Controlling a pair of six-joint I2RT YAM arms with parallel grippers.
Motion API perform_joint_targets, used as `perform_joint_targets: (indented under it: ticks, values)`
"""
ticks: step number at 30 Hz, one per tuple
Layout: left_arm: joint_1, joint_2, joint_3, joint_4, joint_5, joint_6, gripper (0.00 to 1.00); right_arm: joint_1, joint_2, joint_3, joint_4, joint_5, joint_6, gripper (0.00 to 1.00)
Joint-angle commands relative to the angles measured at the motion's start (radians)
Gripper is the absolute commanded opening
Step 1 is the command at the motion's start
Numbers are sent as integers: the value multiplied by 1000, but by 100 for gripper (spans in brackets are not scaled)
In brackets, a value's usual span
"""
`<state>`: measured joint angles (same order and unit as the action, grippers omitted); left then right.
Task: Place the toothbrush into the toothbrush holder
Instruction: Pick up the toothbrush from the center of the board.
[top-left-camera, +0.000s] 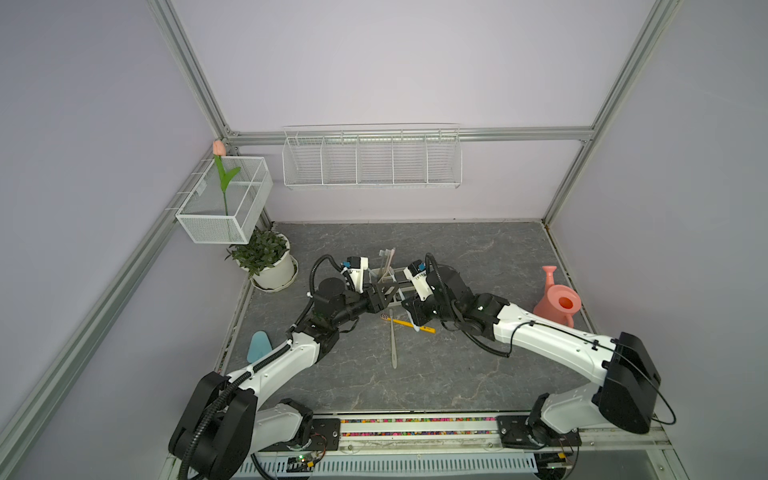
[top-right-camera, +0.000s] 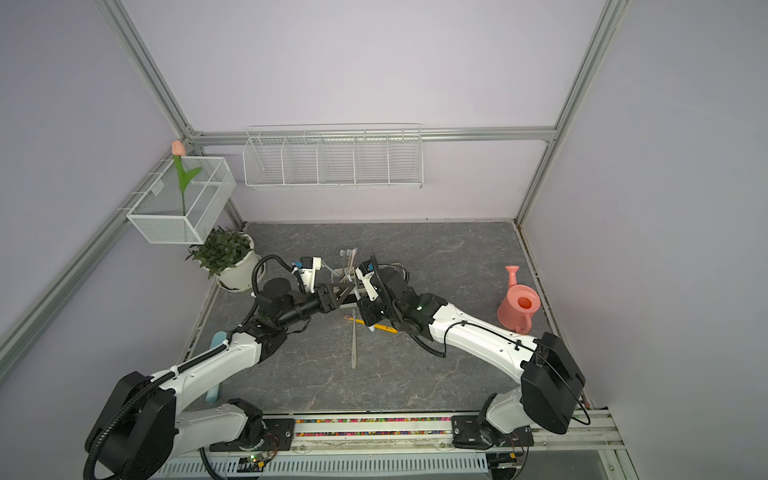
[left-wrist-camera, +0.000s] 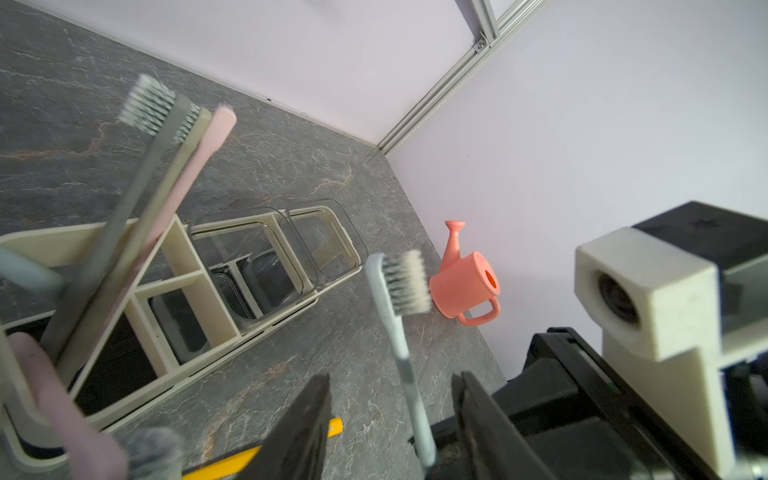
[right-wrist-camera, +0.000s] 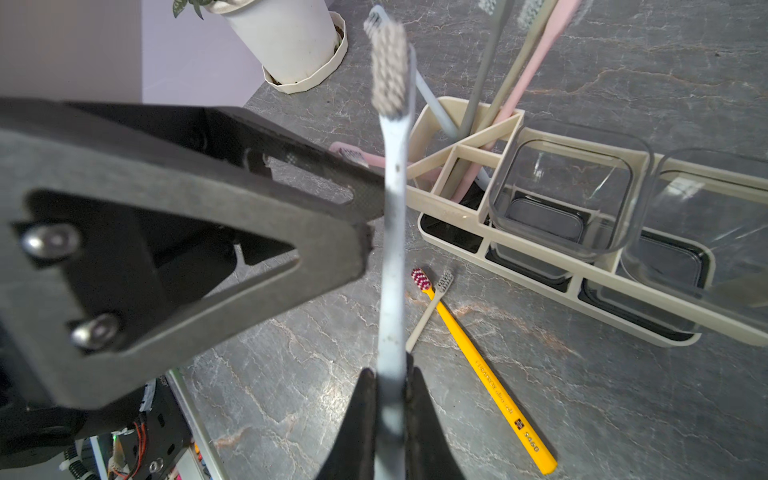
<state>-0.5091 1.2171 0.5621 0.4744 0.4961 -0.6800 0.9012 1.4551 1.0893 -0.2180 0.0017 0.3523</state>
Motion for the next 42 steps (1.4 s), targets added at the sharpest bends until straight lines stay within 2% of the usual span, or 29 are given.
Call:
perform_joint_targets:
  ticks: [1,5,7,17,22,24,28,35,38,42]
  values:
    - [-6,8,12,27,2,-9,51,17,6,15,34,-23,17,7]
    - [-5,1,39,2,27,15,40,28,12,21,37,-26,15,7]
    - [-5,-9,38,-7,15,22,37,32,13,27,31,-27,12,7]
    - [-6,-16,32,-8,12,29,10,45,15,21,14,-18,8,7]
    - [-5,-41,26,-26,-8,44,0,48,3,8,12,-9,9,7]
    - [-5,-55,25,-41,-18,53,0,49,-11,-3,14,1,12,8]
    - [-5,-81,21,-66,-38,68,0,49,-49,-36,22,21,24,19]
    - [-5,-135,28,-139,-80,107,0,41,-134,-99,15,53,45,59]
    - [-5,-149,41,-166,-90,113,0,31,-187,-136,10,76,59,68]
    - [-5,-151,71,-182,-104,119,0,18,-264,-200,14,91,56,72]
